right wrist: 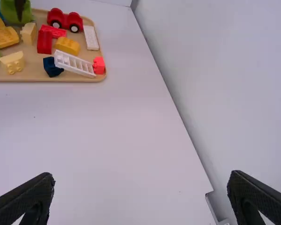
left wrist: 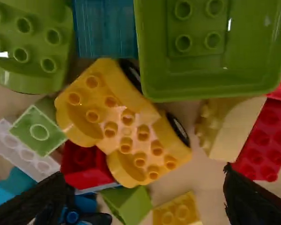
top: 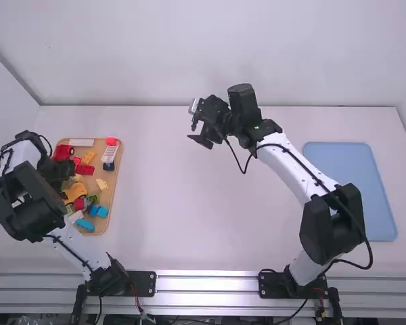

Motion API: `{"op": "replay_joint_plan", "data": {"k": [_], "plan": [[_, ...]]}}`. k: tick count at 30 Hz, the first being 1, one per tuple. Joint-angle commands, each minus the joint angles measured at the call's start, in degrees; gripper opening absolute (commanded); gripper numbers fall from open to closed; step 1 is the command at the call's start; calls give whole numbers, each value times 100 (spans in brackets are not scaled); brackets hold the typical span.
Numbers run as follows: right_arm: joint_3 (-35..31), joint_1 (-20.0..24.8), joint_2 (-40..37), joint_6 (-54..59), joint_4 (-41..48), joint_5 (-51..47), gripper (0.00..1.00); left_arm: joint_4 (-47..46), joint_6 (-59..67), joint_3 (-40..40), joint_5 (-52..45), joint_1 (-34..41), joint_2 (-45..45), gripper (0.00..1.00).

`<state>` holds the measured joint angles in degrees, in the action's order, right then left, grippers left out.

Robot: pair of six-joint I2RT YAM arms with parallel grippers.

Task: Assemble lego blocks to make yellow taxi

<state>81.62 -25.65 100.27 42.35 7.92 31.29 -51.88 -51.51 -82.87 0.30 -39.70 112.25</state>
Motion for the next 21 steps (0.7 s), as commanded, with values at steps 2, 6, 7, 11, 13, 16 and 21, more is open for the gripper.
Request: {"op": "replay_joint_plan", "data": {"k": [2, 6, 7, 11, 13, 16, 21], "plan": [[2, 11, -61, -35, 0, 15, 99, -284, -1040, 240, 481, -7, 11, 78], [2, 11, -61, -35, 2, 11, 99, -356, -1495, 315, 669, -4, 11, 86], [2, 9, -61, -35, 2, 13, 98, -345, -1497, 319, 662, -4, 11, 86], [2, 11, -61, -35, 0, 13, 99, -39, -1659, 428, 684, 33, 11, 89], [2, 11, -61, -33, 17, 11, 98, 243, -1794, 560, 634, 11, 11, 88], [2, 11, -61, -35, 26, 9, 98, 455, -1753, 651, 428, 7, 15, 83], [-76, 44, -61, 33, -42, 17, 98, 549, -1624, 656, 391, 37, 28, 77]]}}
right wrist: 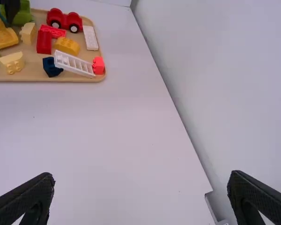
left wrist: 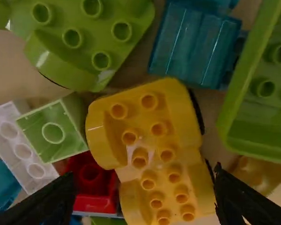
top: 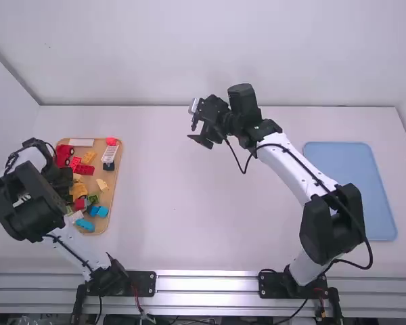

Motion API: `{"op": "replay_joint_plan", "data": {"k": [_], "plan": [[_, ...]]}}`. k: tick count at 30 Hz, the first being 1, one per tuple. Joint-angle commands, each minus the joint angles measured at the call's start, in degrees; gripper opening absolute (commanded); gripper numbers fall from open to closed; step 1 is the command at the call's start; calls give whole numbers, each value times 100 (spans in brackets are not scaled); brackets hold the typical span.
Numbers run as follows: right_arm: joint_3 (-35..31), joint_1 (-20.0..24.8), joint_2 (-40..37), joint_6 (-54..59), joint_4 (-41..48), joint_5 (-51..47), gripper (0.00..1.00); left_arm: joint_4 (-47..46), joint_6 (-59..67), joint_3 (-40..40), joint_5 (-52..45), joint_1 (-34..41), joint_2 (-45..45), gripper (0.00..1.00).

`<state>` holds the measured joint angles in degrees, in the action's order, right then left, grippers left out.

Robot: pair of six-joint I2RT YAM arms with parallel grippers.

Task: Assemble lego blocks to make yellow taxi

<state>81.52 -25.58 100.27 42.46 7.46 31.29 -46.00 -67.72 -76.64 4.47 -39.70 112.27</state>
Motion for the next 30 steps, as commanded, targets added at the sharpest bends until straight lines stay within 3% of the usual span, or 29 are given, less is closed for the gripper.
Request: {"op": "replay_joint_plan", "data": {"k": [1, 30], "plan": [[-66, 42, -59, 85, 37, 17, 99, -4, 2, 33, 15, 37, 26, 75], [-66, 42, -50, 103, 26, 15, 99, 527, 260, 133, 70, 177, 219, 79]]}}
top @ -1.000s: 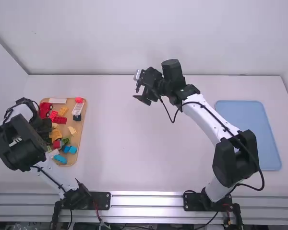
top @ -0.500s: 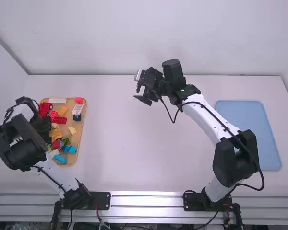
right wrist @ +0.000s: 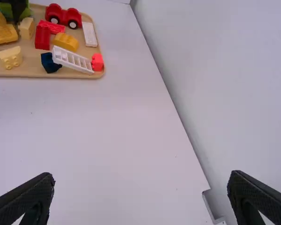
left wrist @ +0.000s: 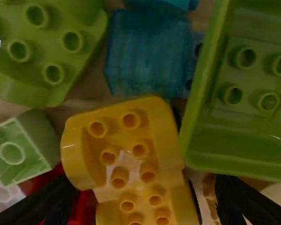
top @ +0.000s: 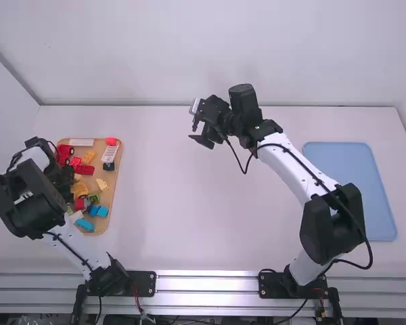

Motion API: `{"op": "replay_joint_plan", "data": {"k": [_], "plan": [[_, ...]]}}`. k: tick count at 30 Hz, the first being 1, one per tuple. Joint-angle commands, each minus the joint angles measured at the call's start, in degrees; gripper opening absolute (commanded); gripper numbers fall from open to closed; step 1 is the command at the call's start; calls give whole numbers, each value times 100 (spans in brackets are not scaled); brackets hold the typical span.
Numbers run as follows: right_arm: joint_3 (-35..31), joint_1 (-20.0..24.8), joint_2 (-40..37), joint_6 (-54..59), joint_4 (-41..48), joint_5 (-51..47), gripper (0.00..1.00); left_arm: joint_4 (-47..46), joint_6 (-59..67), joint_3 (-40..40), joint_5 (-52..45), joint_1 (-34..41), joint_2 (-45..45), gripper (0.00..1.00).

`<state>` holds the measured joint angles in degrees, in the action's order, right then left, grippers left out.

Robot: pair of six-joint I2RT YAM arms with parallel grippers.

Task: Assemble lego blocks to make yellow taxi

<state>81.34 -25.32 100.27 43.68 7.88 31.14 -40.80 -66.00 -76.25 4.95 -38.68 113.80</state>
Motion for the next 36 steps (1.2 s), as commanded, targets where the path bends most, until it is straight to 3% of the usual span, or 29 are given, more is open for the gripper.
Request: {"op": "replay_joint_plan", "data": {"k": [1, 25, 30, 36], "plan": [[-48, 15, -50, -17, -13, 31, 99, 61, 94, 127, -17, 76, 66, 79], [-48, -13, -50, -15, 0, 26, 99, 525, -688, 452, -304, 511, 66, 79], [-48, -11, -50, -17, 24, -153, 99, 151, -1410, 452, 52, 487, 66, 68], [-48, -63, -50, -13, -4, -256, 99, 262, -1480, 452, 70, 501, 66, 64]]}}
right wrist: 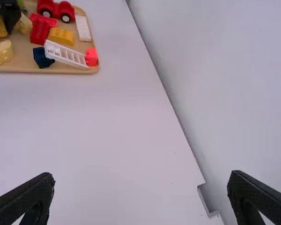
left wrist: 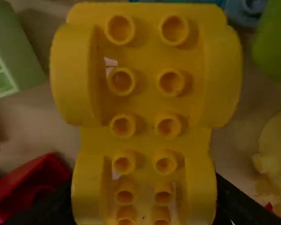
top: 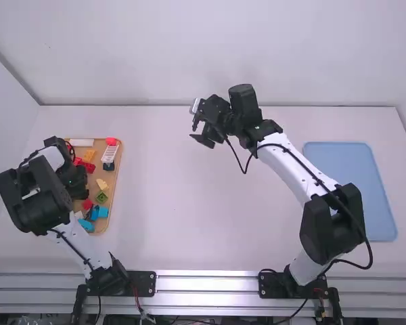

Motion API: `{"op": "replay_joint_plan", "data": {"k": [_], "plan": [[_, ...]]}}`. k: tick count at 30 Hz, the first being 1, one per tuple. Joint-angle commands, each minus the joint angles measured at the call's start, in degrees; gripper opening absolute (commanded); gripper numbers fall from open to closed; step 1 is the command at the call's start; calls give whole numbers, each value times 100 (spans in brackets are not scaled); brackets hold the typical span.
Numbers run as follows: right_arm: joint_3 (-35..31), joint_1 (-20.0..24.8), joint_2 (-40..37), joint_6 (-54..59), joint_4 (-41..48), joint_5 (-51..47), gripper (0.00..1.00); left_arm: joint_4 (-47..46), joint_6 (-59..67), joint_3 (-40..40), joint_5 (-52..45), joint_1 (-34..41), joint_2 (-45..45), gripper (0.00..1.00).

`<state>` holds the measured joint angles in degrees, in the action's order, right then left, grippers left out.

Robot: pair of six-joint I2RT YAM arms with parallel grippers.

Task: Assemble lego blocks to make yellow taxi

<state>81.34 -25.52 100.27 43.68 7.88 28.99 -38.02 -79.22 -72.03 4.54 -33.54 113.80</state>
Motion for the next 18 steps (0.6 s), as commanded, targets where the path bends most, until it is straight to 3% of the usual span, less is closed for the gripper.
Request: {"op": "replay_joint_plan", "data": {"k": [1, 3, 7, 10, 16, 18], "plan": [[-48, -48, -50, -13, -2, -37, 99, 11, -153, 33, 109, -9, 66, 64], [-48, -35, -50, 15, 0, -37, 98, 44, -153, 31, 111, -31, 66, 76], [-48, -35, -50, 66, 0, -37, 98, 52, 79, 31, 310, -24, 66, 87], [-48, -35, -50, 70, -9, -39, 99, 20, 72, 31, 374, -20, 66, 80], [-48, -39, -50, 70, -9, -35, 99, 57, 15, 31, 275, -20, 66, 49], [-48, -35, -50, 68, -17, -50, 99, 48, 20, 31, 168, -24, 66, 43]]}}
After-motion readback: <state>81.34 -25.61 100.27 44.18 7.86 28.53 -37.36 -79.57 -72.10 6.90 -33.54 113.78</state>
